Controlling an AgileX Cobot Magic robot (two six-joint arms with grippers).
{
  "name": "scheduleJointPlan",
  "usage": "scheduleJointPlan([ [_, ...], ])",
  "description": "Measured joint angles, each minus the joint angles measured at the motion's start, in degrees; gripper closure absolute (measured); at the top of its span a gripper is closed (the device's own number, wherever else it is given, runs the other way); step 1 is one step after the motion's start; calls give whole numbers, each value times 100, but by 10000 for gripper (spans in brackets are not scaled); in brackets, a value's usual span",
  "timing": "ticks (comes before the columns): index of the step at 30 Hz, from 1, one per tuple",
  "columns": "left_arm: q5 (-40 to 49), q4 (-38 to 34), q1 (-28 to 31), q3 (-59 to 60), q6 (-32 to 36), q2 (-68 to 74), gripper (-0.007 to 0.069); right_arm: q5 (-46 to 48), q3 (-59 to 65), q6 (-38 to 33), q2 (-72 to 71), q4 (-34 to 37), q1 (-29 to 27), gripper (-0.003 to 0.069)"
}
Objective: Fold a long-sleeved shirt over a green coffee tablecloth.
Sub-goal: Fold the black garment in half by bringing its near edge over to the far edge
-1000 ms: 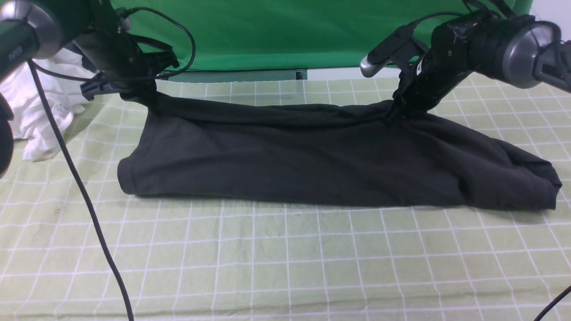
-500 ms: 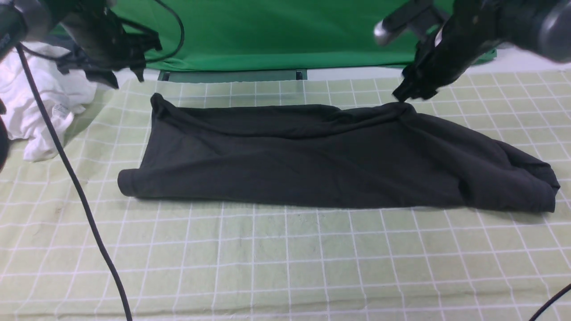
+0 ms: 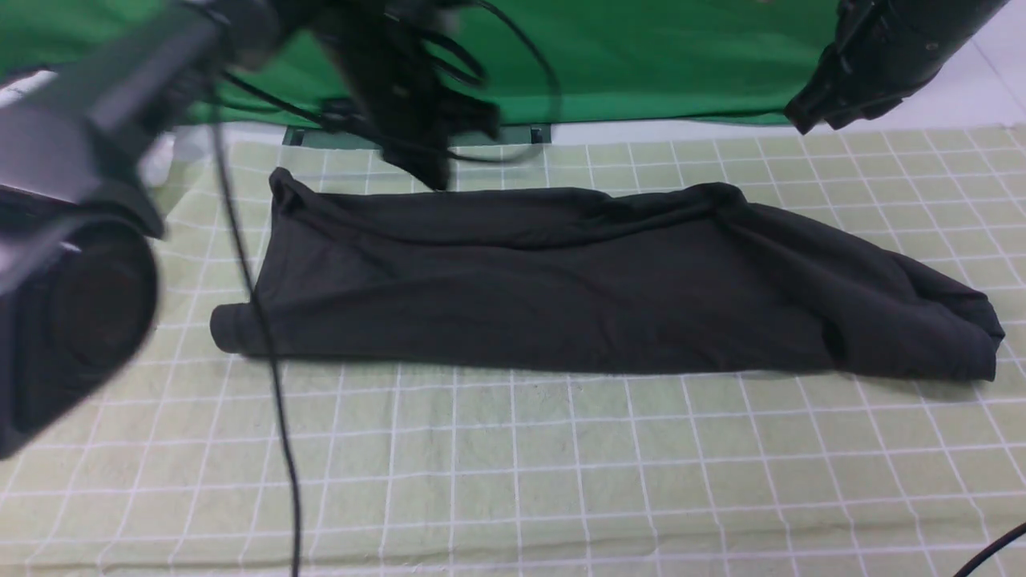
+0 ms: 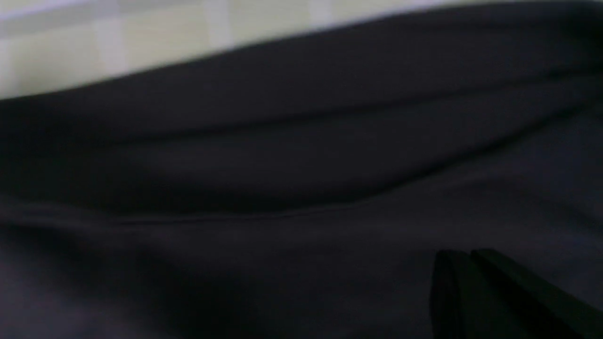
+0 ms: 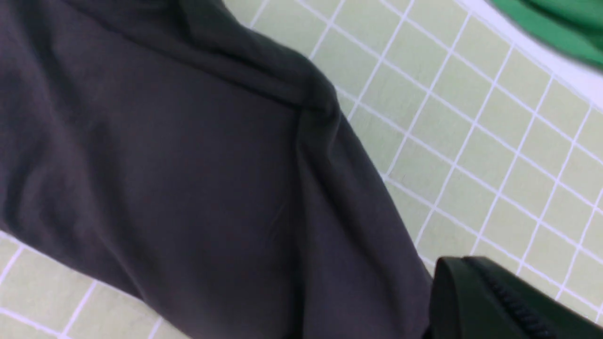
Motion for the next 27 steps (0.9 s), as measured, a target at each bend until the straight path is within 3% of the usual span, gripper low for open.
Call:
scheduleJointPlan([
  [6,-544,67,-468,18,-5,597,615,85,0,18,0,5,-2,654],
  [13,-819,184,-440,41,-113,971,613,136,0,55,0,5,-2,654],
  [18,-1341,648,-428,41,-419,1019,613,141,0,67,-5,157,-2,655],
  [22,-2163,848,-159,25,-610,1126,613,295,0,81,-84,403,-2,655],
  [27,-1813,458,375,-226,-768,1126,613,597,0,-15,-367,434,-2,655],
])
